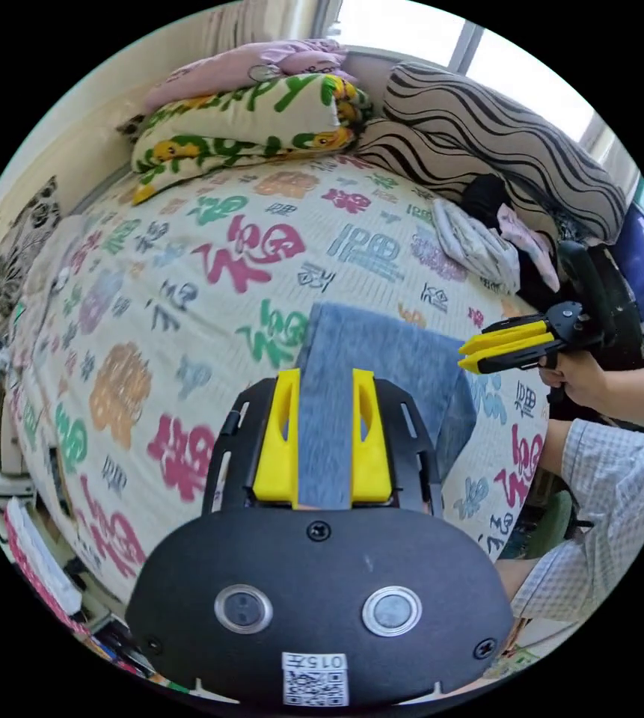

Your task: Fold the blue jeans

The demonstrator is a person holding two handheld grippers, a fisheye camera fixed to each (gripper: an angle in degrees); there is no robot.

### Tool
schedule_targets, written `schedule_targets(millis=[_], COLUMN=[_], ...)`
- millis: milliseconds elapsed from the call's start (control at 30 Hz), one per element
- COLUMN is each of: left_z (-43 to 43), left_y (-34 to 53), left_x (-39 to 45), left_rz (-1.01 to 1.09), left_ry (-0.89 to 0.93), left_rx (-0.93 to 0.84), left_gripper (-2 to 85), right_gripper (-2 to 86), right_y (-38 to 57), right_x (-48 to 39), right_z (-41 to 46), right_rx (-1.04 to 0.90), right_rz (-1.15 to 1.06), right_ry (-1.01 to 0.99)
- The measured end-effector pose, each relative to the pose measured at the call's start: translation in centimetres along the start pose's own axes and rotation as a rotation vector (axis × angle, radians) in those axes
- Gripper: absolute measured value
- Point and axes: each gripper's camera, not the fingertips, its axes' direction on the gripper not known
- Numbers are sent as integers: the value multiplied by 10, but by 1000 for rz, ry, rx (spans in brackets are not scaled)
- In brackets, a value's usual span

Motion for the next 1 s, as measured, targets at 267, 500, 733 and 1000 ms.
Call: schedule_targets(millis=[267, 500, 733, 1000], left_z=[97, 97, 2, -88], left_y=[-95, -107, -126, -22], left_x=[-23, -34, -26, -64], left_rz=[-59, -100, 15, 16], left_ry=[170, 256, 393, 451], left_rx=[-290, -367, -27, 230], left_gripper=[107, 31, 18, 21], right_gripper=[102, 41, 34, 36], right_y=[-14, -23, -15, 8], right_x=[91, 123, 131, 26], right_z=[4, -14, -119, -158], right_rx=[-121, -171, 66, 86], right_rz=[96, 108, 45, -270], right_ry=[-192, -311, -189, -199])
